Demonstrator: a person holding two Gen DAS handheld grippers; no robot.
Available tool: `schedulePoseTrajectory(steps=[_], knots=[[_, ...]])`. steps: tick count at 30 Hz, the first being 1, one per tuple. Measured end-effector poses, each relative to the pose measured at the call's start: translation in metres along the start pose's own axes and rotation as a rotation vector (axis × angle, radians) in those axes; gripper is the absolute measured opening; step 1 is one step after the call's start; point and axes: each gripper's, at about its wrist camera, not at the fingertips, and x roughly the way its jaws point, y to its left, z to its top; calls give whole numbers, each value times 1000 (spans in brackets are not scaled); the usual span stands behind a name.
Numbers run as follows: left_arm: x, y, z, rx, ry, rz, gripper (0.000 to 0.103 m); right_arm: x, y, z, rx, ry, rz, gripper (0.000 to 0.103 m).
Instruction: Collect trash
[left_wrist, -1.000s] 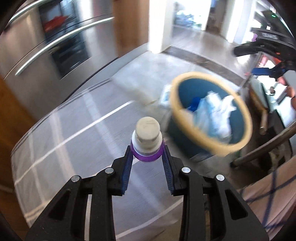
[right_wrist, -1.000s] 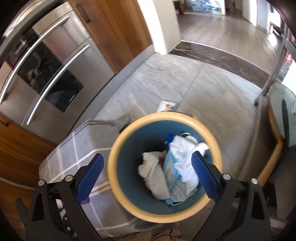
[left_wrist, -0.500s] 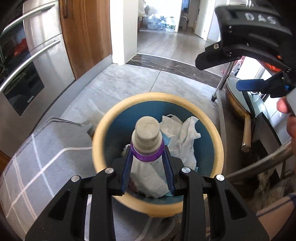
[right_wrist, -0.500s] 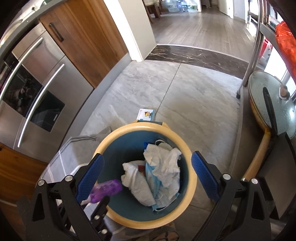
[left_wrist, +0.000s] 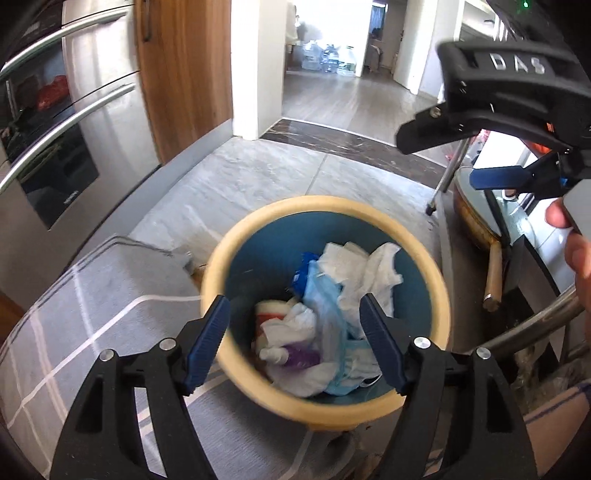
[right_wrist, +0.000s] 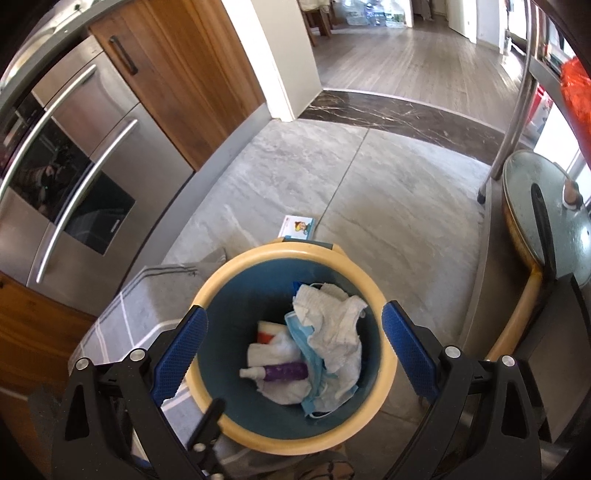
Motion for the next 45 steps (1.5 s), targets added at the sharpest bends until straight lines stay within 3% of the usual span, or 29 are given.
schedulePoseTrajectory(steps=[10,15,19,24,25,28,33,36,40,45], knots=[[-69,44,-26,-86,-30,58,79,-24,15,-10,-111,-75,-45,95],[-125,56,-41,-102,-85,132,85,-72,36,-34,-86,-179,20,97],[-166,71,-63,-163,-103,170,95,-102,66,-69,-168,-268,51,98],[-218,105,-100,-310,-119,287,98,-111,92,-114,-228,-261,79,98],[-230,110,-108,-330,-126,348,98,-109,97,-127,-239,-247,81,98],[-250,113,-126,-331,-131,448,98,-103,112,-155,-288,-202,95,98],[-252,112,-143,-325,-127,460,98,-107,135,-196,-393,-225,100,98],[-238,124,-150,-356,-76,457,98,-109,140,-213,-404,-257,108,98],[-226,129,-155,-383,-19,463,98,-101,139,-209,-390,-267,70,98],[-223,121,-153,-371,-31,442,98,-93,134,-206,-354,-235,69,98]])
